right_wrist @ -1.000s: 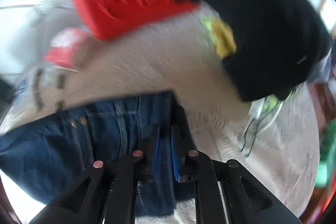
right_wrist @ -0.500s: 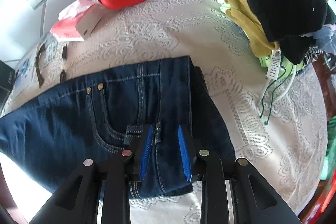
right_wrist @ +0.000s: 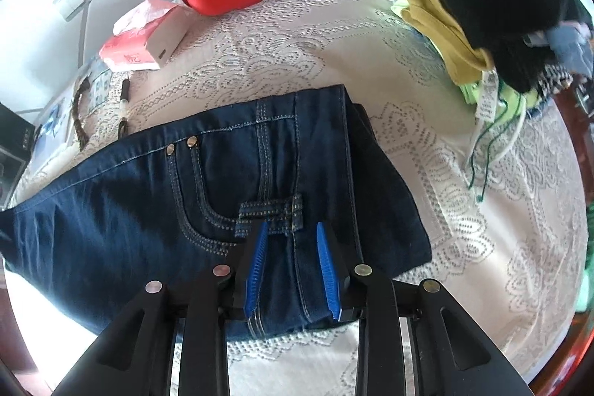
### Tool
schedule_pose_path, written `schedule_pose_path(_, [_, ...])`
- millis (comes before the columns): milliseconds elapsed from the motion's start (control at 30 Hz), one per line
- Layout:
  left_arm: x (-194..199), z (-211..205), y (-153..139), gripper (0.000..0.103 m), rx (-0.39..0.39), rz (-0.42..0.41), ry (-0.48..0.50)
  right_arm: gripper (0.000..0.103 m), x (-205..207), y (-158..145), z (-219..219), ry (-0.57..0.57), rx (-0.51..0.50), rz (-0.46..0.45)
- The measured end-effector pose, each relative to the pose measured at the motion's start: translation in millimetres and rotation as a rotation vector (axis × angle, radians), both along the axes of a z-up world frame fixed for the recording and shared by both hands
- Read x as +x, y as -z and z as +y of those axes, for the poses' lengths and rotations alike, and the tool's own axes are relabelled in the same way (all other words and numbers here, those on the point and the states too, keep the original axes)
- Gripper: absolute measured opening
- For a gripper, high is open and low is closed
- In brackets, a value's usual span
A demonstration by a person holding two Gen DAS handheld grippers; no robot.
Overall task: Fold clothes
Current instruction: 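Fold the leg over toward the waistband with the left tool and press it flat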
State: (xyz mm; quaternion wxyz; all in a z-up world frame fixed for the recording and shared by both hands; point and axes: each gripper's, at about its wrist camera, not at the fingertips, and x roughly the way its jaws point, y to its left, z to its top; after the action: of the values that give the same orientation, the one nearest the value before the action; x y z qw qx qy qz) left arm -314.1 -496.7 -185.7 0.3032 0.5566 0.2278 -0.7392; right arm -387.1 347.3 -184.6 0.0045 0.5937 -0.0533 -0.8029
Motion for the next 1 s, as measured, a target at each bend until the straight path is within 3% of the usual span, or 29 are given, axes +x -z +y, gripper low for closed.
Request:
schedule_pose_path(133, [-6, 15, 26, 0.102, -0.061, 0.041, 0.036, 0.028, 15, -4, 0, 0.019, 0.005, 0.024])
schedule_pose_path(200, [-14, 13, 37, 0.102, -0.080, 0.041, 0.010, 0.028, 24, -10, 3, 0.036, 0.000, 0.046])
schedule_pose_path(333, [-8, 5, 24, 0.102, -0.258, 0.096, -0.161, 0.028, 35, -20, 9, 0.082, 0.000, 0.088])
schedule_pose_path(400, [4, -1, 17, 0.102, -0.303, 0.080, -0.250, 0.028, 38, -19, 9, 0.092, -0.011, 0.074])
schedule_pose_path(467, [19, -9, 5, 0.102, -0.426, 0.056, -0.341, 0.028, 41, -18, 9, 0.095, -0.001, 0.071])
schedule_pose_path(533, [24, -15, -1, 0.103, -0.496, -0.006, -0.359, 0.028, 43, -14, 11, 0.103, -0.007, 0.064])
schedule_pose_path(600, [26, -20, 4, 0.103, -0.356, 0.007, -0.272, 0.028, 47, -9, 12, 0.113, -0.038, 0.049])
schedule_pose_path(633, [29, -20, 8, 0.103, -0.222, 0.056, -0.219, 0.028, 48, -6, 12, 0.115, -0.049, 0.042])
schedule_pose_path(667, [34, -17, 17, 0.103, -0.040, 0.130, -0.181, 0.028, 50, -4, 12, 0.116, -0.054, 0.038])
schedule_pose_path(767, [48, -2, 40, 0.103, 0.201, 0.244, -0.191, 0.029, 55, -1, 13, 0.130, -0.081, 0.033])
schedule_pose_path(867, [47, 22, 59, 0.103, 0.257, 0.261, -0.156, 0.029, 60, 1, 15, 0.139, -0.100, 0.025])
schedule_pose_path(1000, [36, 48, 83, 0.103, 0.248, 0.251, -0.116, 0.029, 69, 2, 19, 0.140, -0.101, 0.022])
